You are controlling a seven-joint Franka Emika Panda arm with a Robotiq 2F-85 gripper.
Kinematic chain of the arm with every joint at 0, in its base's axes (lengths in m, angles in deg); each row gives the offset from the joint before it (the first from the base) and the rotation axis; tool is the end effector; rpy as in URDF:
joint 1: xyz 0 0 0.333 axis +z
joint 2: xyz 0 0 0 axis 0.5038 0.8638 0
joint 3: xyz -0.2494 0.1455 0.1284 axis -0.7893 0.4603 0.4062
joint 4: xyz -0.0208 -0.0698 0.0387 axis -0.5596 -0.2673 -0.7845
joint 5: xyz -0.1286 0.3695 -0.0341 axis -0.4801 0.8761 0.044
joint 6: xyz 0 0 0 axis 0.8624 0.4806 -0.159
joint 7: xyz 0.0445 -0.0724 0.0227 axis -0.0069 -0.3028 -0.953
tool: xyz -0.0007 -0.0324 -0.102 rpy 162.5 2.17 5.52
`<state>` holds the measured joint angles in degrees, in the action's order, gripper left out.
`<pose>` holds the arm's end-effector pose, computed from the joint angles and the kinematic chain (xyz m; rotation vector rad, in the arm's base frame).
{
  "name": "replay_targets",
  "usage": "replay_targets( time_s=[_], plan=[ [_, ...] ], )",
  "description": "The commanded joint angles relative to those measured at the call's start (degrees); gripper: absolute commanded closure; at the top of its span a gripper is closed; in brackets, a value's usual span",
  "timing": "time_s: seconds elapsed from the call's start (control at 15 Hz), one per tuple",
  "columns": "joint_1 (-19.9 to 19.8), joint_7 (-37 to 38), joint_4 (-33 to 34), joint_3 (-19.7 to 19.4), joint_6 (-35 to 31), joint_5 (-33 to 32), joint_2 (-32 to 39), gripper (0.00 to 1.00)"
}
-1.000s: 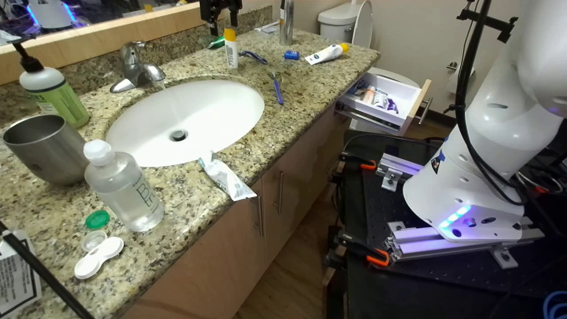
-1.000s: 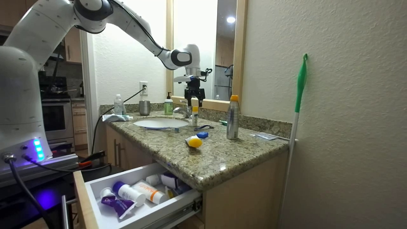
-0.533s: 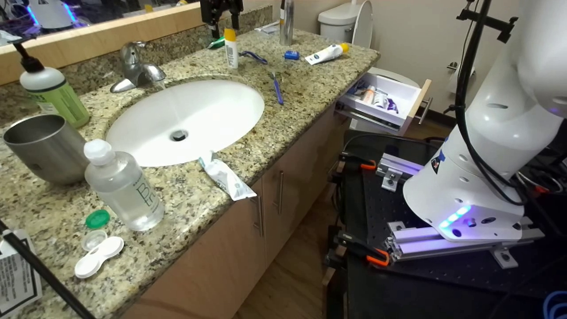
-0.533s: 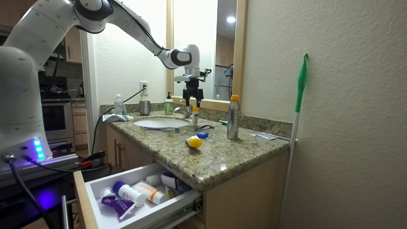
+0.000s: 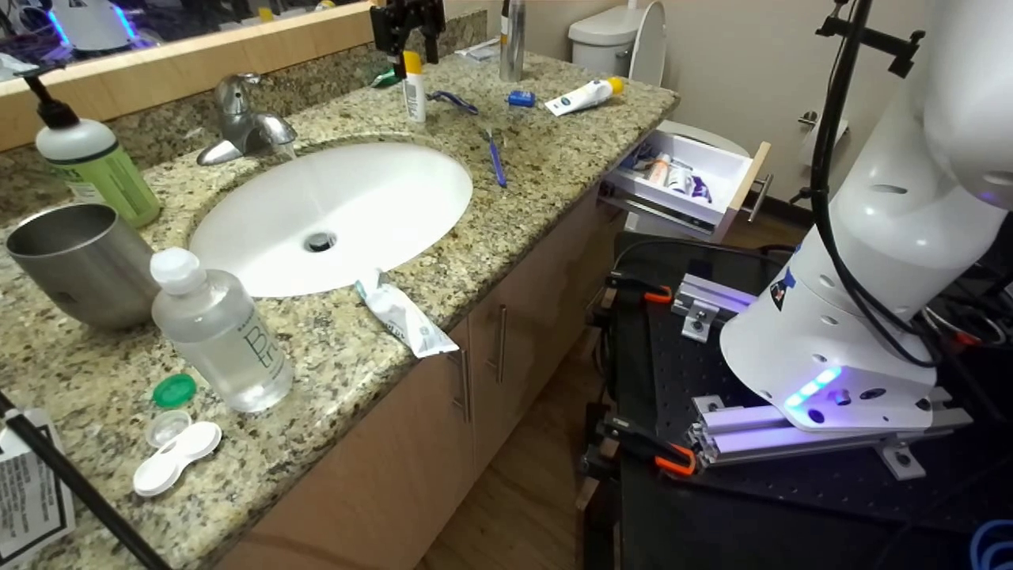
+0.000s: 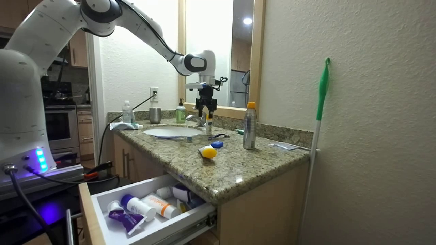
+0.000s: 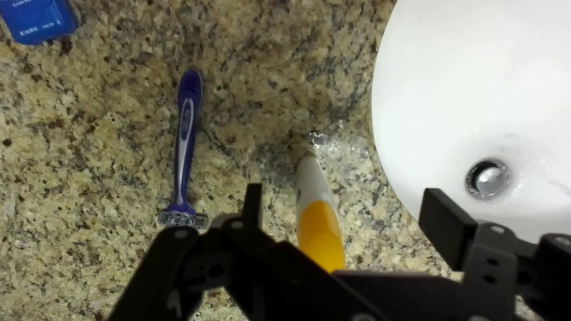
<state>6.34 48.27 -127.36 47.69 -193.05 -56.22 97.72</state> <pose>0.5760 -0.3809 0.3206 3.0738 -0.5126 -0.0431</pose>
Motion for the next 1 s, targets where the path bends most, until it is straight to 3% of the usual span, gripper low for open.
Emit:
replay_targets(
  time_s=[0.0,0.53,0.73,0.93],
  plan=[
    [-0.05,0.64,-0.16,0.18,-2.35,-0.68,0.34,0.40],
    [-0.15,1.40,-0.75,-0.26,-6.72,-2.28,0.60,0.95],
    [-0.99,-1.04,-0.68,0.76,-4.10,-1.08,-0.73,0.94],
    [-1.24,-5.61,-4.28,0.59,-0.36,-2.14,-6.57,0.94]
  ],
)
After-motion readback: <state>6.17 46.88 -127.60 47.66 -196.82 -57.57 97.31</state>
